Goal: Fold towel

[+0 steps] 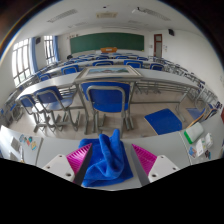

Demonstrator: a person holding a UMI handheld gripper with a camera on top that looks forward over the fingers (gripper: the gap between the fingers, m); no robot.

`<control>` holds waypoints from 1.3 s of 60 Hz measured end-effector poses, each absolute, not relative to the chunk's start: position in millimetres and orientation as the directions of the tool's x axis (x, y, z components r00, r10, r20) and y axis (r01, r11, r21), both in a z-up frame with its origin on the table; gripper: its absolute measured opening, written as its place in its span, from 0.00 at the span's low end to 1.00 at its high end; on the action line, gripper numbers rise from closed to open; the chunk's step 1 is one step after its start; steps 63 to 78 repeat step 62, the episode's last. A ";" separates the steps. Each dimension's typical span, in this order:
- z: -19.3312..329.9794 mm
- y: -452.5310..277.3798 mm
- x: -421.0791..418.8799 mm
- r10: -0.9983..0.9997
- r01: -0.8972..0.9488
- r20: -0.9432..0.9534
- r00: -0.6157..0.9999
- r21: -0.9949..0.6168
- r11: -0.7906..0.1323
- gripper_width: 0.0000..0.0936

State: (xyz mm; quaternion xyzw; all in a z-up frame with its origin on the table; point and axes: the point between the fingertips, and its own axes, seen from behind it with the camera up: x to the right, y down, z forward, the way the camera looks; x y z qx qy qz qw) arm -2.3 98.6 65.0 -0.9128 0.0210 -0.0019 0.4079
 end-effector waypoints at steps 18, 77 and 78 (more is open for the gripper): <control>120.0 17.7 7.6 -0.041 0.031 0.071 0.997 -0.789 -0.613 0.91; 244.4 -266.8 -121.7 0.011 0.081 0.087 0.996 -0.858 -0.507 0.91; 244.4 -266.8 -121.7 0.011 0.081 0.087 0.996 -0.858 -0.507 0.91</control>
